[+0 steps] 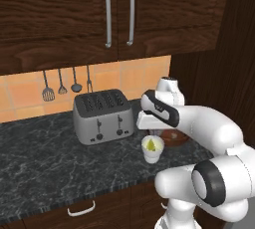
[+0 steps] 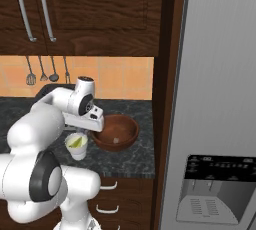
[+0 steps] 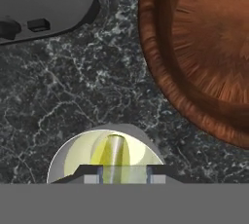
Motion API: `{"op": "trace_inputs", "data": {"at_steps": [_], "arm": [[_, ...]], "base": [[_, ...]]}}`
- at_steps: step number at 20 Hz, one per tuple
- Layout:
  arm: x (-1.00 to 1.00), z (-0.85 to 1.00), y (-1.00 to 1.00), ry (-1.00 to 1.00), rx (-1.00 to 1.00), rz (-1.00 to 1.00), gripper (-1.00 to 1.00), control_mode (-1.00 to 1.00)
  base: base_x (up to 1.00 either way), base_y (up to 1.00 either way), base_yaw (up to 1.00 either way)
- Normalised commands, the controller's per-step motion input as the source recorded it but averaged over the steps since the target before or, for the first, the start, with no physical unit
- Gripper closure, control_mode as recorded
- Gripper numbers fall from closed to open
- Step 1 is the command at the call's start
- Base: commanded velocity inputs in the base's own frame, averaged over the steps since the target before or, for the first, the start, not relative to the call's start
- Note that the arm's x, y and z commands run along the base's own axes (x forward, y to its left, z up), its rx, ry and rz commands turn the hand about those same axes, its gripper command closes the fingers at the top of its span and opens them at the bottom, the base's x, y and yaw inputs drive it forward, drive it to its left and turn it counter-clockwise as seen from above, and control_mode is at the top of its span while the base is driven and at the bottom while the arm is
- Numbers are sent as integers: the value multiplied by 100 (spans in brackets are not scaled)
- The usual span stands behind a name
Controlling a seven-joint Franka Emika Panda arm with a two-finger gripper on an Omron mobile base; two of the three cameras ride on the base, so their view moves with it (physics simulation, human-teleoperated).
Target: Grab a lemon wedge from the fridge and one ice cube from the ice bowl, and put them in the glass of lemonade.
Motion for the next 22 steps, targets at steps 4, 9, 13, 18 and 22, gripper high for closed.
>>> {"op": "trace_inputs", "data": {"at_steps": [4, 9, 13, 18, 22], "arm": [[-2, 23, 0, 0, 0, 0, 100, -100], [0, -9, 0, -2, 0, 0, 100, -100], [0, -25, -7, -1, 0, 0, 100, -100], [-30, -2, 0, -3, 0, 0, 100, -100], [-34, 0, 0, -4, 0, 0, 100, -100]], "base": [[0, 0, 0], [0, 0, 0], [0, 0, 0], [0, 0, 0], [0, 0, 0]]}}
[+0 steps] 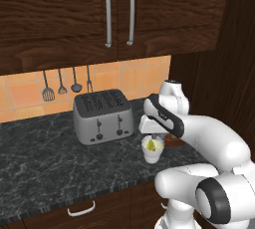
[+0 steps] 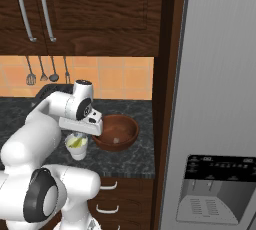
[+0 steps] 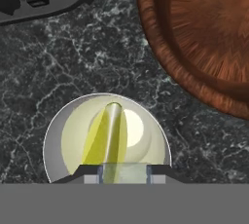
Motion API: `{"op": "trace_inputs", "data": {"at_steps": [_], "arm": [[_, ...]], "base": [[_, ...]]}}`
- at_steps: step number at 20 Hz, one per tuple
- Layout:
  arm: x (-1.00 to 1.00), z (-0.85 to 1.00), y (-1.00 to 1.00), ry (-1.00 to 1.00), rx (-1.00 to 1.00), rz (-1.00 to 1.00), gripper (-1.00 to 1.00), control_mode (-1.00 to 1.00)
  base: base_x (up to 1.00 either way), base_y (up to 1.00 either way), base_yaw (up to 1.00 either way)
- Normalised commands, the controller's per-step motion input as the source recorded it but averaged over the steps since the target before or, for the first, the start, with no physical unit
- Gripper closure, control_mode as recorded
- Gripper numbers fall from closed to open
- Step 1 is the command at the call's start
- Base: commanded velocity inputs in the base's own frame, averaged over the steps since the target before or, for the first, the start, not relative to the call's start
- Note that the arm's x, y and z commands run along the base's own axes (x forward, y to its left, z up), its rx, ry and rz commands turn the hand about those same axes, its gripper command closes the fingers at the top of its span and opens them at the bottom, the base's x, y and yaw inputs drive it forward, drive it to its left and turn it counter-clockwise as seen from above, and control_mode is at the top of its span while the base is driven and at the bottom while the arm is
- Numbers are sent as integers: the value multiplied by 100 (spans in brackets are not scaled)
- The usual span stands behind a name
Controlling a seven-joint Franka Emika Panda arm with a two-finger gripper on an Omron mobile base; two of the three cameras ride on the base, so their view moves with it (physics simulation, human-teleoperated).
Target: Grab a lemon wedge from the fridge and one ice cube from the ice bowl, and put them in the glass of lemonade.
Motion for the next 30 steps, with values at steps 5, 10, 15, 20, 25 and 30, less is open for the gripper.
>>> {"op": "trace_inputs", "data": {"at_steps": [5, 10, 15, 20, 25, 30], "arm": [[0, 0, 0, 0, 0, 0, 100, -100], [0, 0, 0, 0, 0, 0, -100, -100], [0, 0, 0, 0, 0, 0, -100, -100], [0, 0, 0, 0, 0, 0, -100, -100], [-10, 30, 0, -2, 1, 0, -100, -100], [-12, 45, -2, -5, 3, 0, -100, -100]], "base": [[0, 0, 0], [0, 0, 0], [0, 0, 0], [0, 0, 0], [0, 0, 0], [0, 0, 0]]}}
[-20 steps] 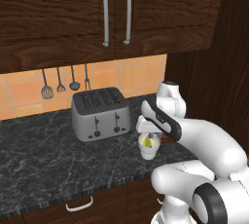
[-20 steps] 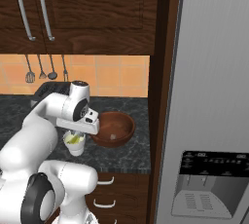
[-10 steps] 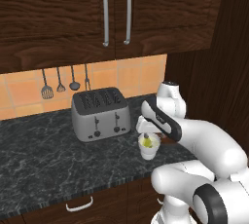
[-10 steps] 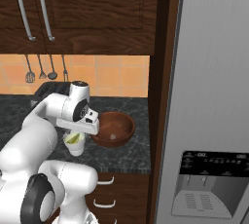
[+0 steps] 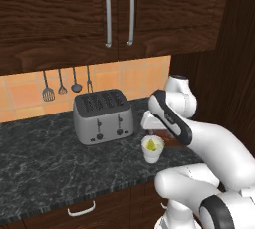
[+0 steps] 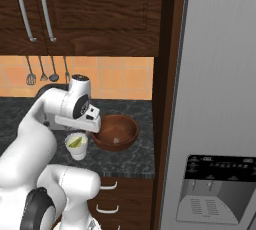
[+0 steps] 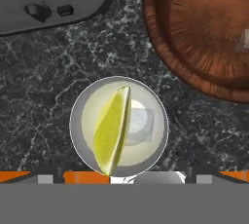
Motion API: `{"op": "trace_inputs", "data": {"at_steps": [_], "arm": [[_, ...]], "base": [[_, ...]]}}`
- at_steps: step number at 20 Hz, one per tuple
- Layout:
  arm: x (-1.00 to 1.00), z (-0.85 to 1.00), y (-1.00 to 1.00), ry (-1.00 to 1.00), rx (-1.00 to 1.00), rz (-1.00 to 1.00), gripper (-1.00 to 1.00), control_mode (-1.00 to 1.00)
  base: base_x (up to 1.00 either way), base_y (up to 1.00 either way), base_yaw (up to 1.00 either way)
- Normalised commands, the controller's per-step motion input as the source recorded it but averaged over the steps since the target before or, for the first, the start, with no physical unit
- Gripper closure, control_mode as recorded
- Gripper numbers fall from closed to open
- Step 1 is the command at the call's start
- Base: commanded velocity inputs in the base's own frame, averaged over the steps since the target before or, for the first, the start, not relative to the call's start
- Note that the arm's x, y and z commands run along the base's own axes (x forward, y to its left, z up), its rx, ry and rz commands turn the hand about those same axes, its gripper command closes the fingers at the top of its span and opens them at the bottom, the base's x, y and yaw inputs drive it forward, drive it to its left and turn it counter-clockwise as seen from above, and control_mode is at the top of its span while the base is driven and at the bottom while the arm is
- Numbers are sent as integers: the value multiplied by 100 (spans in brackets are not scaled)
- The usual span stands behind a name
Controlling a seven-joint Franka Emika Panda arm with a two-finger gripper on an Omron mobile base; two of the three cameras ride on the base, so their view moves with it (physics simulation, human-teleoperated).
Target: Grab a lemon wedge from the fridge and one ice cube from the ice bowl, and put them in the glass of lemonade.
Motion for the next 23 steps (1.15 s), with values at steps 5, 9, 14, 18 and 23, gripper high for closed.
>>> {"op": "trace_inputs", "data": {"at_steps": [5, 9, 14, 18, 23], "arm": [[-22, 47, -2, -12, 5, 0, -100, -100], [-60, 49, 0, -25, 7, -4, -100, -100], [-94, 33, 0, -18, 9, -6, -100, -100], [-72, 44, 0, -16, 7, -7, -100, -100], [-21, 50, 1, -6, 5, -1, -100, -100]], "base": [[0, 0, 0], [0, 0, 0], [0, 0, 0], [0, 0, 0], [0, 0, 0]]}}
